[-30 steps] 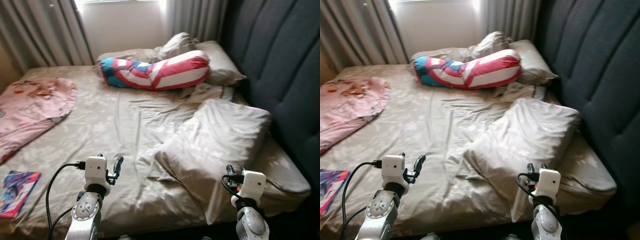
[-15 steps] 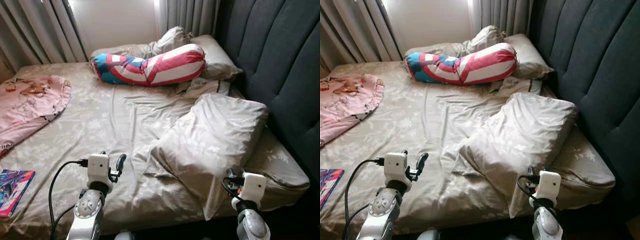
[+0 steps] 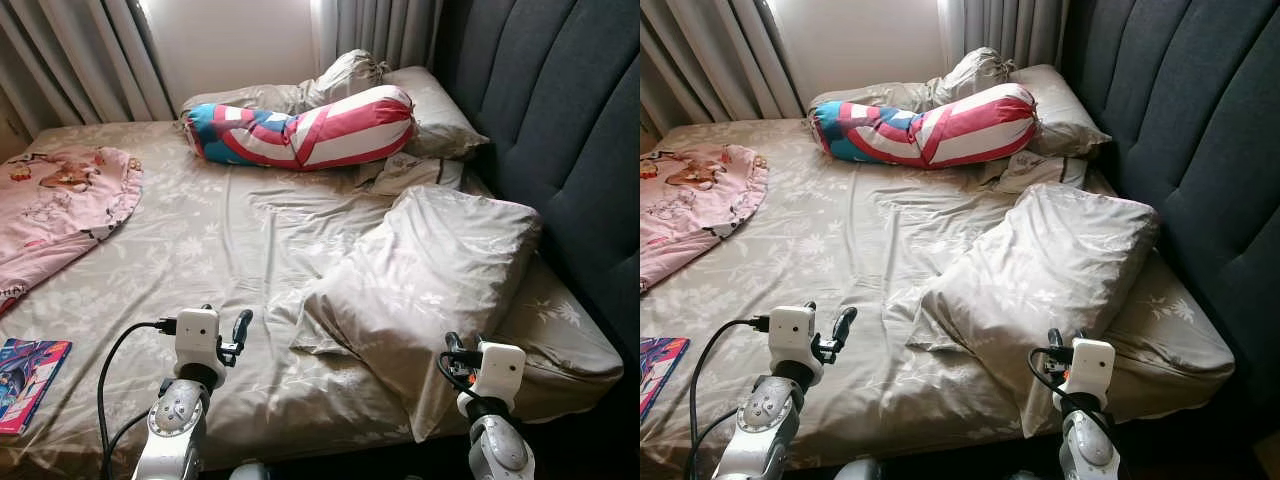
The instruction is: Clean up the room
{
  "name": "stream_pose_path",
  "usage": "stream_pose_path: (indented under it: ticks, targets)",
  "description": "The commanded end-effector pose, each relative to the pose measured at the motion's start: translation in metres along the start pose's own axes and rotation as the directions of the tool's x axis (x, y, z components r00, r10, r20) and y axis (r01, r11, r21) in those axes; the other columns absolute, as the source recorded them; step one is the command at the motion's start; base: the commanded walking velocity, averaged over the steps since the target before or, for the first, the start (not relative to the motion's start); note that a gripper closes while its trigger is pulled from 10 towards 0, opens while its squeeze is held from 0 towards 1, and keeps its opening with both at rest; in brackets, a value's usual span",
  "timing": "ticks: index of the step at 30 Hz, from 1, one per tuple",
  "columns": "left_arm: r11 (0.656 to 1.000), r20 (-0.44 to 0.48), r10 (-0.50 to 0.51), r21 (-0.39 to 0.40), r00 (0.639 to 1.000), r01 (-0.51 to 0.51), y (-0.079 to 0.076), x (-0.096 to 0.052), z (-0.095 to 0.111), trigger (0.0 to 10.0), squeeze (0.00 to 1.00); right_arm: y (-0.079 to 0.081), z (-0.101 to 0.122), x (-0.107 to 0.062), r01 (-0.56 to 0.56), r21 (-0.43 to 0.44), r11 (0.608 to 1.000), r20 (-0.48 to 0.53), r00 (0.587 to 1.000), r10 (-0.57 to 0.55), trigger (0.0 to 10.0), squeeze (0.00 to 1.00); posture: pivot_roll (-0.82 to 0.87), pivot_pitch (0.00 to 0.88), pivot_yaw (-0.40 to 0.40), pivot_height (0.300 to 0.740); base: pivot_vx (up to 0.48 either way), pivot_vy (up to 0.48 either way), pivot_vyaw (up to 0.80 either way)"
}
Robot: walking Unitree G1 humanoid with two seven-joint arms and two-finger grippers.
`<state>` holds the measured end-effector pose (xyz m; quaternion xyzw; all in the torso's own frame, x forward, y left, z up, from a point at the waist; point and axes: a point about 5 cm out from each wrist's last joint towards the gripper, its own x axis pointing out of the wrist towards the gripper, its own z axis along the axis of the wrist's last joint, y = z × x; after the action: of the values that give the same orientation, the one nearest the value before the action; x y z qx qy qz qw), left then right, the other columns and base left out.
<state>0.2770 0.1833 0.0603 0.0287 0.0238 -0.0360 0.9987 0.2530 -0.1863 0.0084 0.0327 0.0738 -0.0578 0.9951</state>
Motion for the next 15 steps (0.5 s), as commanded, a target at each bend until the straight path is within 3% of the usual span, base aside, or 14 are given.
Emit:
stream_pose_path:
  ticks: [1,15]
  targets:
    - [1.000,0.000,-0.007,0.001,1.000,0.007,0.0005,0.0025,0.0026,10.0,0.00,0.0034,0.0009,0.0014,-0.011,0.007,1.000,-0.003,1.000,0.011,10.0,0.00,-0.10,0.000,0.013,0.659,0.000,0.000,0.00]
    - [1.000,0.007,0.004,-0.002,1.000,-0.004,-0.0003,0.0028,0.0034,10.0,0.00,0.0016,0.0028,0.0031,0.003,0.011,1.000,0.000,1.000,-0.003,10.0,0.00,-0.10,0.003,0.008,0.659,0.210,0.000,0.00]
